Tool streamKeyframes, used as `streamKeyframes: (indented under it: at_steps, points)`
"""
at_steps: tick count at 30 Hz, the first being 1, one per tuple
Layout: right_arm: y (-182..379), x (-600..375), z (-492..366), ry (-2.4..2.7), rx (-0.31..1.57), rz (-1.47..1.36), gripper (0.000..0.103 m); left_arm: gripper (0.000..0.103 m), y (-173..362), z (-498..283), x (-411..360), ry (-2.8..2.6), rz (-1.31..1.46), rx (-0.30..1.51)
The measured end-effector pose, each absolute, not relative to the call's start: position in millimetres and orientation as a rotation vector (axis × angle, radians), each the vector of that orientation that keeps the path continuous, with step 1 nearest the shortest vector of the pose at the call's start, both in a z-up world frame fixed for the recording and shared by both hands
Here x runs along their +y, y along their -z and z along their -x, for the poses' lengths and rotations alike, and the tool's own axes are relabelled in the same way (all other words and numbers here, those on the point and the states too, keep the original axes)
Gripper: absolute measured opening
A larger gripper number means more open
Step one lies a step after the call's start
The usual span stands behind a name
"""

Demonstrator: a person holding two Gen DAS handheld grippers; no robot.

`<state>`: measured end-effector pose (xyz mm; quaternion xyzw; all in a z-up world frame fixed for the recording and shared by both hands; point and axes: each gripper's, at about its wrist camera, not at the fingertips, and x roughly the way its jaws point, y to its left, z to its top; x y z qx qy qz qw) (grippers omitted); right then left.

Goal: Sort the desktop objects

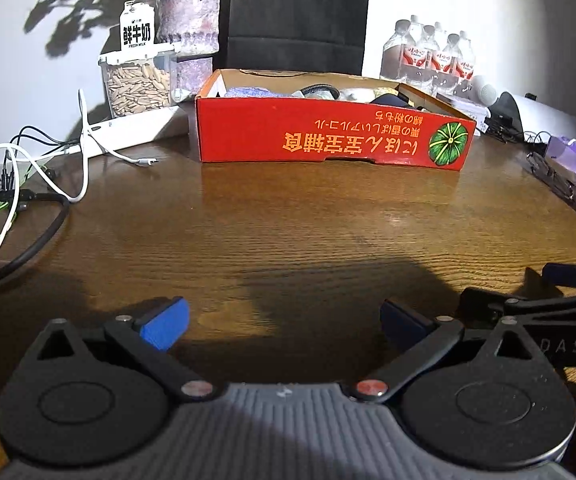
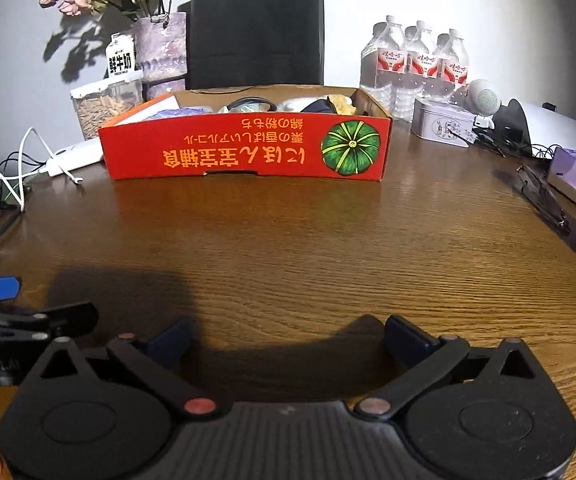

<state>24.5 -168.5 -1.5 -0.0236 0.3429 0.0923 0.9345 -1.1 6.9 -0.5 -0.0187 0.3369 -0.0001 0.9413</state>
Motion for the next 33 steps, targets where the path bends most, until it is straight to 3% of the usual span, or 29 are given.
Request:
streamKeyframes:
  at_steps: [33]
  points:
    - [0.9, -170.5, -18.4, -0.192, 0.703, 0.05, 0.103, 0.103, 2.7, -2.3, 4.5, 0.006, -0.008, 0.699]
